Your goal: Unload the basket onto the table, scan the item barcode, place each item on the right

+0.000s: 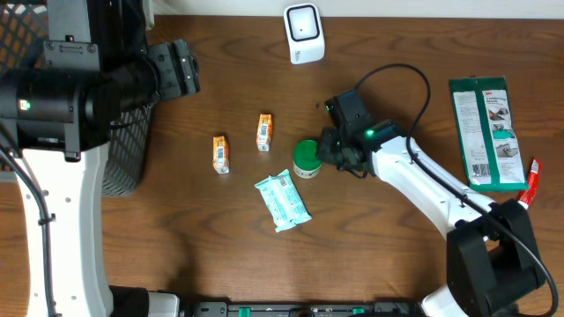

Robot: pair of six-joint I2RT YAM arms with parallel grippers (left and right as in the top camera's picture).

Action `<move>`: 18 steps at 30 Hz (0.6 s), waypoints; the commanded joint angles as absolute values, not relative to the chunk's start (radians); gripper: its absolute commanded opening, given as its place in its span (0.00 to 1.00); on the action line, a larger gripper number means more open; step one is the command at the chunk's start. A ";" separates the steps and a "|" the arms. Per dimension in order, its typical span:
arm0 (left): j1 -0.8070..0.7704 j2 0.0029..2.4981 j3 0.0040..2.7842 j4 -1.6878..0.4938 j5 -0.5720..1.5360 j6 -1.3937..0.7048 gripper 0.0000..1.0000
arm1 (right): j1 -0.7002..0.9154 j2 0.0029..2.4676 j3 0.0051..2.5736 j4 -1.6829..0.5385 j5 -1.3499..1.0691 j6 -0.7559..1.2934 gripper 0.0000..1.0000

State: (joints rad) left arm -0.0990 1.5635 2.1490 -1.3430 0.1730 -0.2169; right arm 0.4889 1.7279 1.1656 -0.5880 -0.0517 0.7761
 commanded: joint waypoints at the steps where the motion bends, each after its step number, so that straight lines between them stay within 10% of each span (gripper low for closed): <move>1: -0.094 1.567 2.158 -1.346 0.163 -0.219 0.82 | 0.514 1.737 1.180 -0.560 -0.020 0.744 0.10; 13: -0.094 1.567 2.158 -1.346 0.163 -0.219 0.82 | 0.486 1.718 1.358 -0.762 -0.011 0.598 0.29; 15: -0.094 1.567 2.158 -1.346 0.163 -0.219 0.82 | 0.468 1.718 1.434 -0.834 -0.051 0.618 0.44; 18: -0.094 1.567 2.158 -1.346 0.163 -0.219 0.82 | 0.461 1.718 1.494 -0.863 -0.164 0.628 0.99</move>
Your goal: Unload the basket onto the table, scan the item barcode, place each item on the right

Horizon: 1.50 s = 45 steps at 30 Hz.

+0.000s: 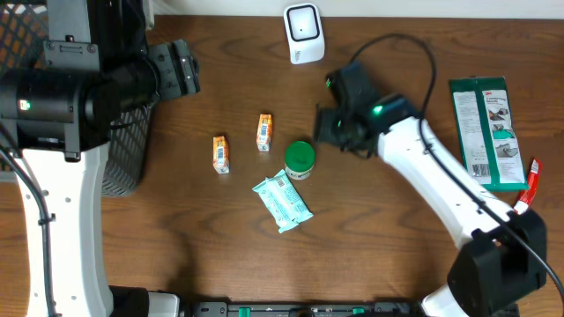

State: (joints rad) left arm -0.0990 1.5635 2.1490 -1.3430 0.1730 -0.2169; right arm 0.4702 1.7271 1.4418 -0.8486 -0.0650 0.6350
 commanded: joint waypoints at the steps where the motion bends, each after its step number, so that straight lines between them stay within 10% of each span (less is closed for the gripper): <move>1: -0.094 1.567 2.158 -1.346 0.163 -0.219 0.82 | 0.461 1.718 1.502 -0.854 -0.204 0.628 0.99; 8: -0.094 1.567 2.158 -1.346 0.163 -0.219 0.82 | 0.469 1.720 1.497 -0.815 -0.384 0.673 0.99; 19: -0.094 1.567 2.158 -1.346 0.163 -0.219 0.82 | 0.596 1.721 1.381 -0.857 -0.082 1.502 0.99; 45: -0.094 1.567 2.158 -1.346 0.163 -0.219 0.82 | 0.680 1.911 1.370 -0.694 0.090 1.661 0.93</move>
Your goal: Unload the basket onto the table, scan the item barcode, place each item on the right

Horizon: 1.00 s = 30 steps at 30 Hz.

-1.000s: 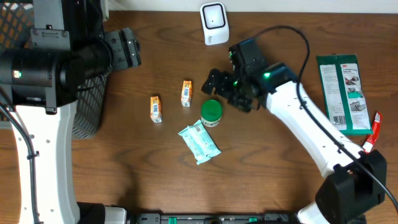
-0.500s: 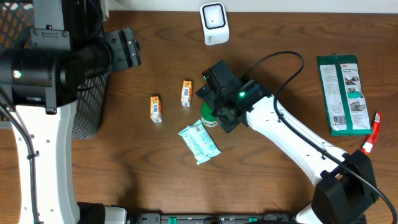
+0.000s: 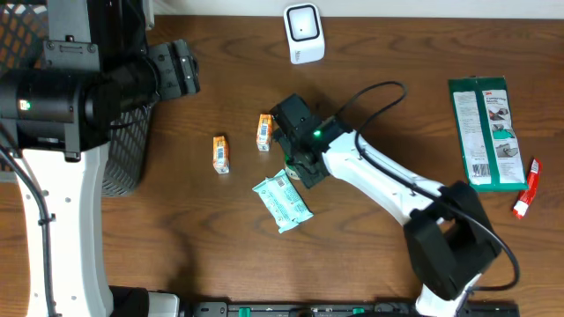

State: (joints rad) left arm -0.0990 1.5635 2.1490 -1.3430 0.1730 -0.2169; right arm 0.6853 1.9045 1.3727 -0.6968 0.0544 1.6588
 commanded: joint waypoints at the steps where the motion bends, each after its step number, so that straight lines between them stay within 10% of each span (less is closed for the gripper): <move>1: -0.094 1.567 2.158 -1.346 0.163 -0.219 0.82 | 0.678 1.910 1.370 -0.695 0.103 1.640 0.89; 5: -0.094 1.567 2.158 -1.346 0.163 -0.219 0.82 | 0.678 1.910 1.370 -0.700 0.118 1.591 0.74; 30: -0.094 1.567 2.158 -1.346 0.163 -0.219 0.82 | 0.591 1.909 1.371 -0.729 0.133 0.676 0.67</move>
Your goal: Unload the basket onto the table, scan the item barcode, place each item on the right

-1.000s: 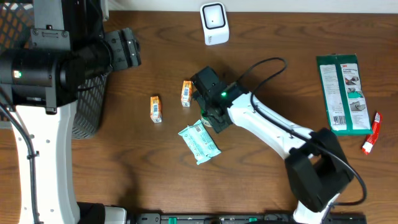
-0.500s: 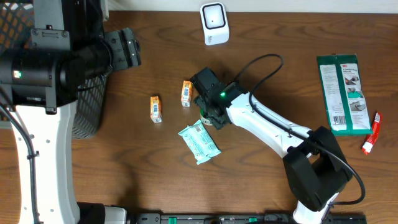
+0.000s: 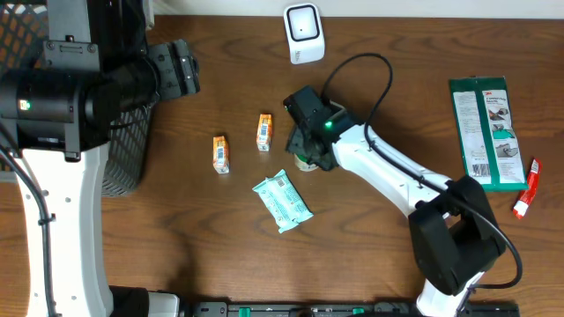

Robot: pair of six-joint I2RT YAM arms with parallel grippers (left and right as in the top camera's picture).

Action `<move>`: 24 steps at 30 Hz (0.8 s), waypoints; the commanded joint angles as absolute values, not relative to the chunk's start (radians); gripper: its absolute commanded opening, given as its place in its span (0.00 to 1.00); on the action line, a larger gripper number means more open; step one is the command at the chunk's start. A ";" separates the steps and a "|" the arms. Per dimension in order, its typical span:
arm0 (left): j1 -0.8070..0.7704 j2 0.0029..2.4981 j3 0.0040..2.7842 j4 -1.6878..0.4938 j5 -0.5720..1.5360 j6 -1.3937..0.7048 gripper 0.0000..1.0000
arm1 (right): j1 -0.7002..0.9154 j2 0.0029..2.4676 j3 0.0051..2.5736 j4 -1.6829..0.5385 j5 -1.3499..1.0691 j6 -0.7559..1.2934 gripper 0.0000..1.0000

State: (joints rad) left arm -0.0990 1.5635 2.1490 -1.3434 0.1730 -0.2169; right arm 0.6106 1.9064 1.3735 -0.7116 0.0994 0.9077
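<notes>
The white barcode scanner (image 3: 303, 33) stands at the table's far edge. My right gripper (image 3: 307, 148) is down over the small green-lidded container (image 3: 306, 164), near the middle of the table. The arm hides most of the container. Only a pale sliver with a bit of green shows below the wrist. The fingers are hidden, so whether they grip it cannot be told. My left gripper (image 3: 179, 69) hangs high at the left beside the basket, with its jaws unclear.
Two small orange boxes (image 3: 220, 153) (image 3: 263, 131) and a teal packet (image 3: 283, 201) lie left of the container. At the right edge are a green card package (image 3: 484, 132) and a red tube (image 3: 525, 194). A black mesh basket (image 3: 123, 158) stands at the left.
My right gripper has shifted slightly right and toward the scanner while still over the container. A pale sliver of the container now shows beneath it. The left arm has not moved.
My right gripper was first against the right side of the green-lidded container. Then it was drawn back toward the scanner and the container lay a little further left. Later it was down over the container, covering it, and it is still there now.
</notes>
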 commanded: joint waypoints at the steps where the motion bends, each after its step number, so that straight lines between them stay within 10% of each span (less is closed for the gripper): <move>1: -0.094 1.567 2.158 -1.346 0.163 -0.219 0.82 | 0.588 1.909 1.371 -0.732 0.133 0.646 0.67; 11: -0.094 1.567 2.158 -1.346 0.163 -0.219 0.82 | 0.581 1.905 1.409 -0.809 0.123 0.419 0.72; 16: -0.094 1.567 2.158 -1.346 0.163 -0.219 0.82 | 0.581 1.890 1.497 -0.896 0.122 0.349 0.99; 24: -0.094 1.567 2.158 -1.346 0.163 -0.219 0.82 | 0.572 1.877 1.774 -1.144 0.076 0.306 0.99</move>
